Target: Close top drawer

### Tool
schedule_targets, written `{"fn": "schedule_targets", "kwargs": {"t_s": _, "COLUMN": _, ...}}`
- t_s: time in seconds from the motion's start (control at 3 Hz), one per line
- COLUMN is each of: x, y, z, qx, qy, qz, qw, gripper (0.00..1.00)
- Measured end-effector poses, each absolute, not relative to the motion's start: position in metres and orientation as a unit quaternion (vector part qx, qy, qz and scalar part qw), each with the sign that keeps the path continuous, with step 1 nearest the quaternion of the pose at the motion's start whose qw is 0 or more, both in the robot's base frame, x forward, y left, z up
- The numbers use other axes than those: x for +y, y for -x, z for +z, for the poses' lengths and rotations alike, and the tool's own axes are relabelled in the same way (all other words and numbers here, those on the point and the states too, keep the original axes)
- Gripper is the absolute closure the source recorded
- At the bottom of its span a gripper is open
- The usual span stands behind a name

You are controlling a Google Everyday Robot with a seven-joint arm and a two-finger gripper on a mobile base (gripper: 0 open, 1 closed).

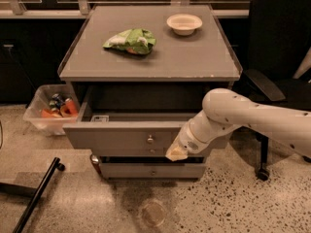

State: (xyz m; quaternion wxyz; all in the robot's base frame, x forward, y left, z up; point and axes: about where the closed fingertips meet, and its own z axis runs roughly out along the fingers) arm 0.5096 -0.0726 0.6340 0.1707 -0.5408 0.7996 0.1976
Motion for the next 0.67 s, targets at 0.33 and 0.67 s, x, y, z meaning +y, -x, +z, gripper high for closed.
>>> {"fn": "schedule_targets", "kwargs": {"t_s": 0.33, "x": -0.084, "y": -0.529, "z": 0.630, "qx": 0.802, "qy": 0.535, "qz": 0.189, "qw": 0.187, "gripper": 1.00}}
{"fn": "schedule_targets", "kwargs": {"t_s": 0.67, "x": -0.093, "y": -0.566, "z": 0.628, "qx": 0.795, "qy": 0.539, "qz": 0.181, "qw": 0.210, "gripper": 1.00}}
